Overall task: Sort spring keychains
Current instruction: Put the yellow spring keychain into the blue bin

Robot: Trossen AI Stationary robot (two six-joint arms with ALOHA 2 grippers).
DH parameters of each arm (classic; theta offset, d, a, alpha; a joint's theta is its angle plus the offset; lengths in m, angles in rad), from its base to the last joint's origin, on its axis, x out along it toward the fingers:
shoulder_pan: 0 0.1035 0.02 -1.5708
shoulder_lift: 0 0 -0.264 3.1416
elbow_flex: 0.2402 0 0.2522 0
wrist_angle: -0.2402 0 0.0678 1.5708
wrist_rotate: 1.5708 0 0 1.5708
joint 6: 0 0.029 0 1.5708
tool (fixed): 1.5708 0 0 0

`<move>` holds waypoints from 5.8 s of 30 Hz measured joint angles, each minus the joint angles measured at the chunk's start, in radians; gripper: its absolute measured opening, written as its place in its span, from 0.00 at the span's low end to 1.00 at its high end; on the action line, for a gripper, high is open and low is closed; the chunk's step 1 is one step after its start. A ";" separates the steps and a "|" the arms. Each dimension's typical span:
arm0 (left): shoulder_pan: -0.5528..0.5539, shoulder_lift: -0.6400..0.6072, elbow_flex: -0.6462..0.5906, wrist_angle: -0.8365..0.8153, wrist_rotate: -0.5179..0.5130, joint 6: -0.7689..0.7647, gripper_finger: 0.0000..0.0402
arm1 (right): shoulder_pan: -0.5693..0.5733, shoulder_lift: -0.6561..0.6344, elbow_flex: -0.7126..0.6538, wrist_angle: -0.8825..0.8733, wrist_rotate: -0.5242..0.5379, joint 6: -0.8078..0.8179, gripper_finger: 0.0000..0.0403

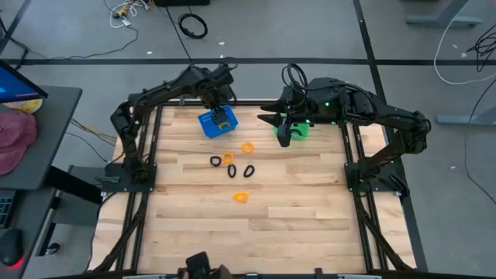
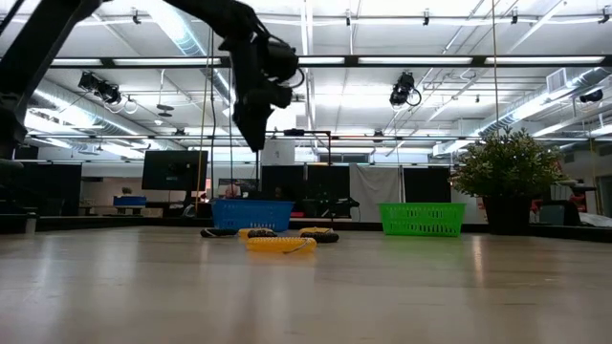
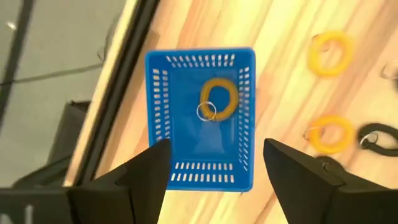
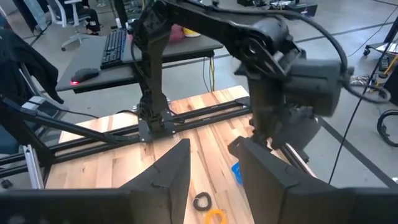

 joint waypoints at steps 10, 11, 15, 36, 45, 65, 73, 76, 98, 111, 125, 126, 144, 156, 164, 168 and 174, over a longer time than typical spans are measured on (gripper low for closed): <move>-0.015 -0.044 0.000 0.004 -0.137 -0.007 0.65 | 0.000 0.000 0.000 -0.001 0.000 -0.001 0.34; -0.015 -0.044 0.000 0.002 -0.145 -0.007 0.65 | 0.000 0.000 0.000 -0.002 0.000 -0.001 0.34; -0.015 -0.044 0.000 -0.002 -0.088 0.001 0.65 | 0.000 0.000 0.000 -0.008 0.000 -0.002 0.34; -0.470 -0.135 0.000 -0.126 0.017 -0.116 0.46 | 0.000 -0.066 0.001 -0.083 0.000 -0.011 0.34; -0.511 -0.127 0.000 -0.095 -0.045 -0.104 0.47 | 0.003 -0.065 0.001 -0.084 0.000 -0.010 0.34; -0.389 -0.019 0.000 -0.077 -0.001 0.038 0.47 | 0.051 -0.066 0.001 -0.077 0.000 0.031 0.34; -0.346 0.142 0.000 -0.074 0.000 0.086 0.47 | 0.051 -0.066 0.001 -0.074 0.000 0.044 0.34; -0.330 0.197 0.000 -0.072 0.016 0.103 0.47 | 0.051 -0.066 0.001 -0.074 0.000 0.049 0.34; -0.302 0.365 0.000 0.013 0.089 0.120 0.47 | 0.050 -0.066 0.000 -0.067 0.000 0.055 0.34; -0.265 0.367 0.000 -0.025 0.150 0.165 0.43 | 0.050 -0.066 0.000 -0.067 0.000 0.055 0.34; -0.265 0.372 0.000 -0.042 0.175 0.210 0.43 | 0.050 -0.066 0.000 -0.067 0.000 0.055 0.34; -0.265 0.372 0.000 -0.043 0.171 0.208 0.43 | 0.050 -0.066 0.000 -0.067 0.001 0.055 0.34; -0.344 0.312 0.000 -0.083 0.193 0.156 0.40 | 0.050 -0.065 0.000 -0.075 0.000 0.055 0.34; -0.401 0.238 -0.001 0.009 0.210 0.094 0.14 | 0.050 -0.065 0.000 -0.077 0.001 0.055 0.34; -0.384 0.127 -0.059 0.159 0.244 0.071 0.01 | 0.050 -0.065 0.000 -0.078 0.001 0.063 0.34; -0.385 -0.015 -0.270 0.383 0.255 -0.007 0.01 | 0.051 -0.065 0.000 -0.078 0.001 0.064 0.34; -0.403 -0.151 -0.414 0.431 0.163 0.043 0.02 | 0.051 -0.065 0.000 -0.069 0.001 0.054 0.34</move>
